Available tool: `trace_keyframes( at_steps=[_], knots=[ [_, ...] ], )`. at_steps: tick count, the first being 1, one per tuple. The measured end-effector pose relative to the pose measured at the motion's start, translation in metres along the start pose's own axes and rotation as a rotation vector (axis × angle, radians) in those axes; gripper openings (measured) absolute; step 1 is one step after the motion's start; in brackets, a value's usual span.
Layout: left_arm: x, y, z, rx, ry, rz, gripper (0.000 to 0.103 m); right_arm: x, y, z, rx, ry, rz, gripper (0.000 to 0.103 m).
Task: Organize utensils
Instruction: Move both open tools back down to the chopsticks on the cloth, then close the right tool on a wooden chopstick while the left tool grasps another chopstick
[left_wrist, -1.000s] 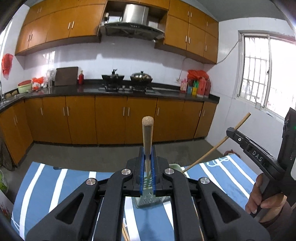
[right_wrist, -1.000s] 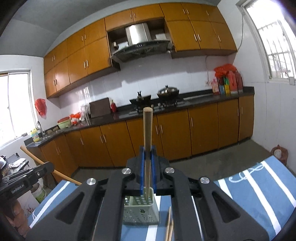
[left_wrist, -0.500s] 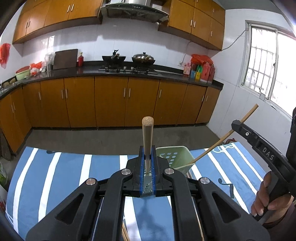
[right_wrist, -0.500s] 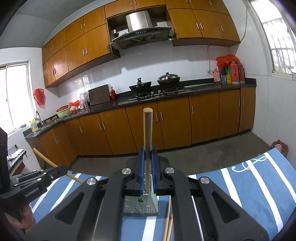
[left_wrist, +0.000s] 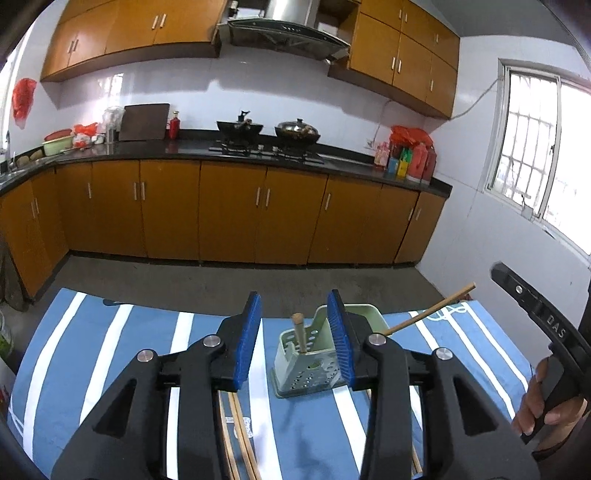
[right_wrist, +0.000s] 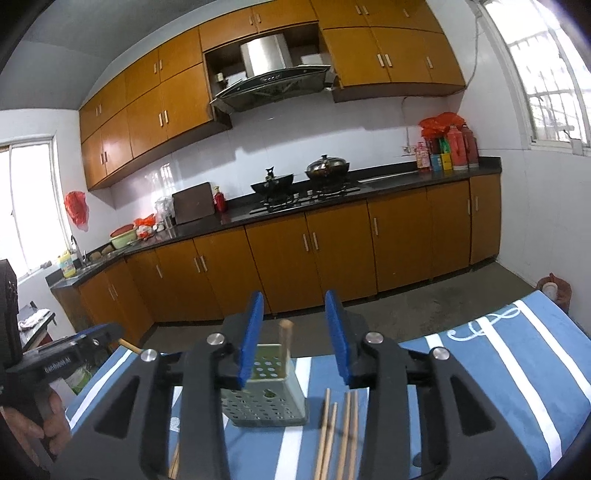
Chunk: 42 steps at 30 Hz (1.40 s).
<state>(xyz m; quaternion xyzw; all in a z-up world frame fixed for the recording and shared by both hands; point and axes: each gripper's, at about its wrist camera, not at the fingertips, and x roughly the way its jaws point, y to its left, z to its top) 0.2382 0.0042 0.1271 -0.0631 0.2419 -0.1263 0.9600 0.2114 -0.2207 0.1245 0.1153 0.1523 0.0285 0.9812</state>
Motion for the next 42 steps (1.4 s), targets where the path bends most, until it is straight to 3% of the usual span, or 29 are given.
trace_keyframes(
  at_steps=[6, 11, 16, 20, 27, 29, 32, 37, 42],
  knots=[
    [-0.023, 0.023, -0.02, -0.001, -0.025, 0.062, 0.038, -0.018, -0.042, -0.033, 0.031, 0.059, -0.108, 0.037],
    [-0.014, 0.052, -0.06, 0.016, 0.053, 0.179, 0.038, 0.005, -0.078, -0.092, 0.083, 0.262, -0.176, 0.036],
    [0.01, 0.075, -0.105, -0.011, 0.181, 0.249, 0.038, 0.034, -0.081, -0.154, 0.108, 0.477, -0.133, 0.023],
    [0.02, 0.082, -0.13, -0.04, 0.248, 0.25, 0.038, 0.046, -0.065, -0.185, 0.087, 0.553, -0.103, 0.021],
    [0.027, 0.08, -0.156, -0.04, 0.301, 0.229, 0.038, 0.059, -0.051, -0.199, 0.043, 0.602, -0.099, 0.015],
    [0.029, 0.079, -0.16, -0.041, 0.312, 0.218, 0.038, 0.062, -0.048, -0.202, 0.017, 0.608, -0.122, 0.009],
    [0.034, 0.076, -0.164, -0.043, 0.328, 0.2, 0.038, 0.063, -0.053, -0.201, 0.006, 0.598, -0.163, 0.008],
    [0.041, 0.07, -0.172, -0.043, 0.358, 0.164, 0.033, 0.06, -0.078, -0.195, 0.087, 0.574, -0.257, 0.008],
    [0.051, 0.063, -0.181, -0.024, 0.394, 0.148, 0.024, 0.06, -0.081, -0.194, 0.07, 0.572, -0.26, 0.008]
  ],
)
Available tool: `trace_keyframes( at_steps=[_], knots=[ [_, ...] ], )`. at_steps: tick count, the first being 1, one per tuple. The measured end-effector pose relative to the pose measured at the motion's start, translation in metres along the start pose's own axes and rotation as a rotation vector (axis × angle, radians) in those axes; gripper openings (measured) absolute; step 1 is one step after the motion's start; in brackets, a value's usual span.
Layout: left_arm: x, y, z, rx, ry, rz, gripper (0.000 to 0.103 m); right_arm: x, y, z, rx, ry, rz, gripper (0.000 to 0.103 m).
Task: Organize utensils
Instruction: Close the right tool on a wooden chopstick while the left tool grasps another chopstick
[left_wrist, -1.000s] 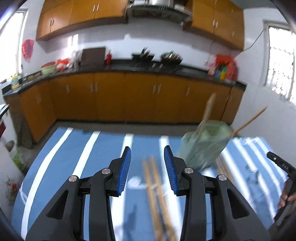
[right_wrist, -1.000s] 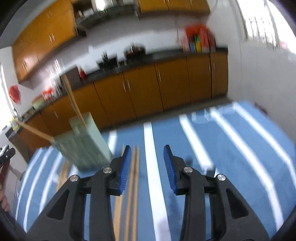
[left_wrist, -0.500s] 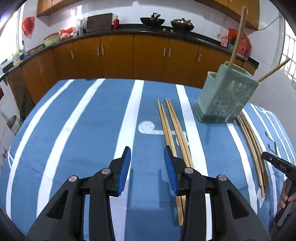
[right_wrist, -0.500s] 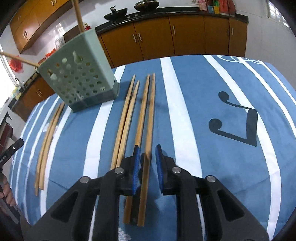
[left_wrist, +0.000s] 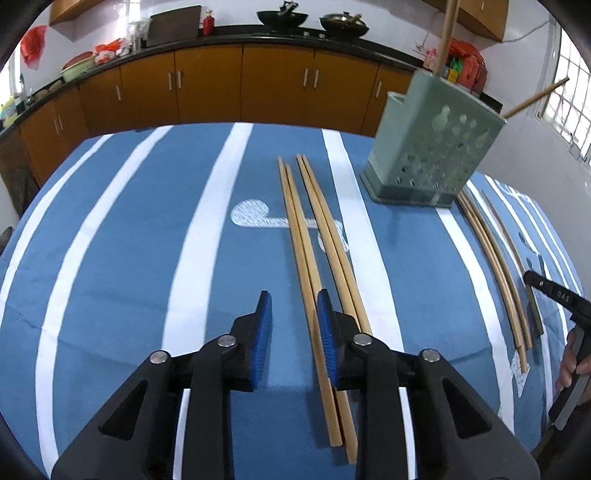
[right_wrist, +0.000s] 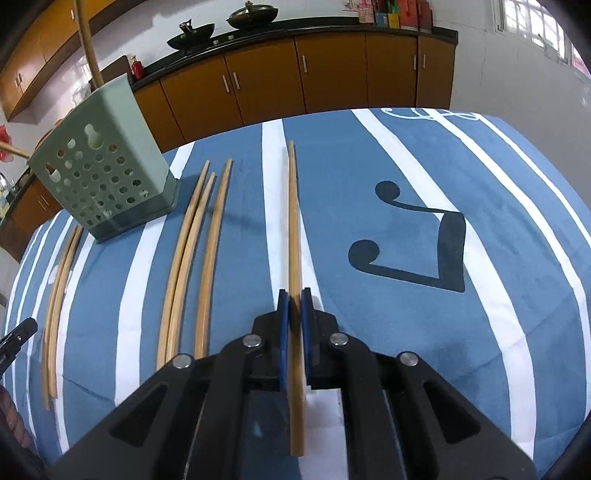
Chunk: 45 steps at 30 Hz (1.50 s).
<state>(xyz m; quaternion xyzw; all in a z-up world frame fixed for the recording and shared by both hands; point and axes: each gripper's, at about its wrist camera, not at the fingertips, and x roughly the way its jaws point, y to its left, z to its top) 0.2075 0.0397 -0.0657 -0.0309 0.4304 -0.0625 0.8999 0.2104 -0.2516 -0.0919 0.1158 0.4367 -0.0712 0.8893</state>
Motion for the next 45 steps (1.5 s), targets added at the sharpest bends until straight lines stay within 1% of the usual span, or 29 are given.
trace_keyframes(
  at_steps=[3, 8, 11, 14, 15, 18, 21, 24, 27, 31, 45],
  knots=[
    [0.005, -0.003, -0.003, 0.017, 0.017, 0.008, 0.021, 0.001, 0.001, 0.0, -0.006, -0.003, -0.005, 0.008],
    [0.005, -0.009, -0.006, 0.053, 0.015, 0.026, 0.021, 0.001, 0.002, -0.001, -0.012, -0.003, -0.004, 0.008],
    [0.01, -0.014, -0.007, 0.063, 0.032, 0.028, 0.021, 0.001, 0.005, -0.001, -0.02, -0.003, -0.002, 0.008],
    [0.012, -0.021, -0.009, 0.099, 0.019, 0.061, 0.02, 0.001, 0.01, -0.002, -0.045, -0.004, 0.006, 0.01],
    [0.013, -0.022, -0.009, 0.102, 0.016, 0.069, 0.018, 0.0, 0.012, -0.003, -0.052, -0.005, 0.008, 0.011],
    [0.015, -0.019, -0.006, 0.098, 0.011, 0.095, 0.01, 0.001, 0.016, -0.003, -0.073, -0.011, 0.005, 0.012],
    [0.02, -0.01, 0.002, 0.073, 0.005, 0.121, 0.008, 0.003, 0.019, -0.001, -0.082, -0.013, 0.007, 0.009],
    [0.026, 0.006, 0.012, 0.031, -0.005, 0.129, 0.008, 0.006, 0.017, 0.003, -0.077, -0.019, 0.007, 0.008],
    [0.029, 0.017, 0.017, 0.008, -0.015, 0.117, 0.008, 0.01, 0.014, 0.008, -0.075, -0.031, -0.007, 0.008],
    [0.029, 0.026, 0.018, -0.023, -0.02, 0.075, 0.008, 0.012, 0.013, 0.01, -0.081, -0.047, -0.021, 0.008],
    [0.03, 0.036, 0.019, -0.088, -0.025, 0.012, 0.008, 0.012, 0.007, 0.01, -0.047, -0.047, 0.007, 0.008]
  ],
)
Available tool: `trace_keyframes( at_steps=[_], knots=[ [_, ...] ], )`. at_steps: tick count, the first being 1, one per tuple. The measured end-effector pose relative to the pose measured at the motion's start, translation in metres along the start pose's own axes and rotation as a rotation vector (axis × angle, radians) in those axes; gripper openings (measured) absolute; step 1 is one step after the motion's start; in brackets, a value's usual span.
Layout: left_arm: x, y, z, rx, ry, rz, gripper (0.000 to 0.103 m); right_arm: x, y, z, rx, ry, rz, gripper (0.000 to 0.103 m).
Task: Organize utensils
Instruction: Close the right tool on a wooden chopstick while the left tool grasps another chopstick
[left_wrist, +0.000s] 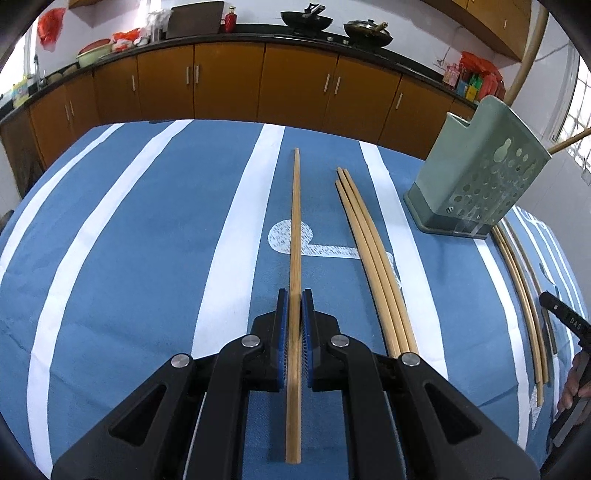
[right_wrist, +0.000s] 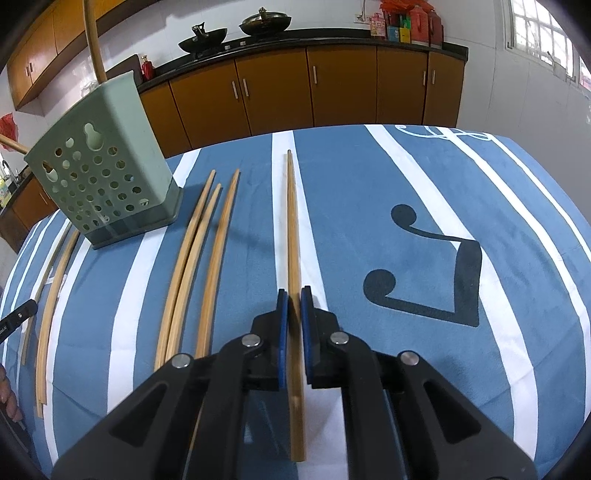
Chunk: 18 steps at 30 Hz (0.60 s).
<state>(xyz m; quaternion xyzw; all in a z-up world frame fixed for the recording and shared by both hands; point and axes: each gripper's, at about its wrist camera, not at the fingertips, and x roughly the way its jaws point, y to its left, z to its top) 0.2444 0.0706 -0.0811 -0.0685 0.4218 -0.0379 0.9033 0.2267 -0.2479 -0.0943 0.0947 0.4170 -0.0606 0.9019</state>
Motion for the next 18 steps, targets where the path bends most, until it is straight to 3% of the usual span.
trace_keyframes(
  at_steps=[18],
  knots=[
    [-0.0007, -0.0035, -0.0006, 0.014, 0.0, 0.013, 0.008, -0.0015, -0.0023, -0.0011, -0.006, -0.001, -0.001, 0.008]
  ],
)
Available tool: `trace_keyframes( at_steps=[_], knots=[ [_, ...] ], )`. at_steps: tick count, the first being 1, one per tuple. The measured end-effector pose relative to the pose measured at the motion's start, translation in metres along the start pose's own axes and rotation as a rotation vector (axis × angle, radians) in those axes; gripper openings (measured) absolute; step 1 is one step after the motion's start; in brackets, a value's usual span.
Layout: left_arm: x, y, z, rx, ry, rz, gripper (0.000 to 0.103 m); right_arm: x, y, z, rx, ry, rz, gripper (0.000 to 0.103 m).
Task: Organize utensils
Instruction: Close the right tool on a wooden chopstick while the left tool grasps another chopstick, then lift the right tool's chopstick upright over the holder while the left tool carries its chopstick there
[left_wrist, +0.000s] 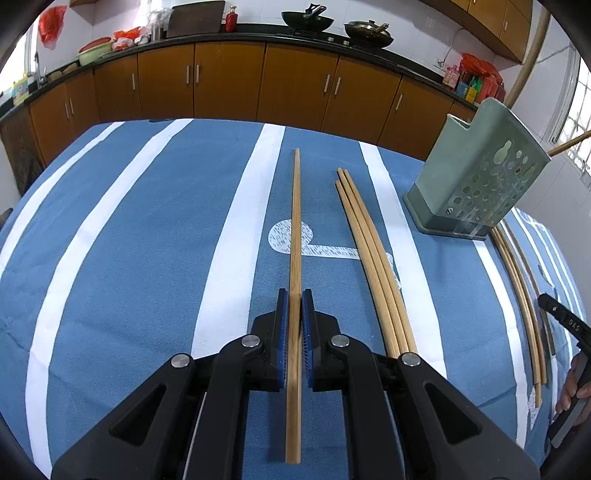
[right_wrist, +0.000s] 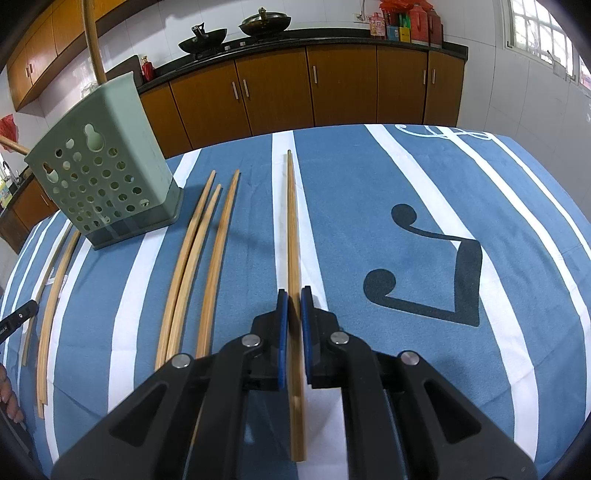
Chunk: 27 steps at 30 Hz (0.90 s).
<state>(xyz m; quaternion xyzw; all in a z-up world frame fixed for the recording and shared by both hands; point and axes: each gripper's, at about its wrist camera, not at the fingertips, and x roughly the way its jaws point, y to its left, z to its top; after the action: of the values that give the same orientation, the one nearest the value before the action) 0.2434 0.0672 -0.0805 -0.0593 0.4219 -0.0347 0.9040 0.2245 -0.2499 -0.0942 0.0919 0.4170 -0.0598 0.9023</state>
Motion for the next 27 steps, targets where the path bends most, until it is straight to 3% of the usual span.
trace_keyframes(
  at_steps=[5, 24, 27],
  knots=[
    [-0.004, -0.014, -0.008, 0.093, 0.007, 0.063, 0.008, -0.004, 0.003, -0.006, -0.032, 0.001, -0.012, 0.009],
    [-0.008, -0.015, -0.01, 0.103, 0.027, 0.058, 0.007, -0.007, -0.001, -0.006, -0.021, -0.002, 0.009, 0.008],
    [-0.013, -0.011, -0.008, 0.087, 0.032, 0.039, 0.007, -0.023, -0.002, -0.004, -0.017, -0.046, 0.027, 0.008]
  ],
)
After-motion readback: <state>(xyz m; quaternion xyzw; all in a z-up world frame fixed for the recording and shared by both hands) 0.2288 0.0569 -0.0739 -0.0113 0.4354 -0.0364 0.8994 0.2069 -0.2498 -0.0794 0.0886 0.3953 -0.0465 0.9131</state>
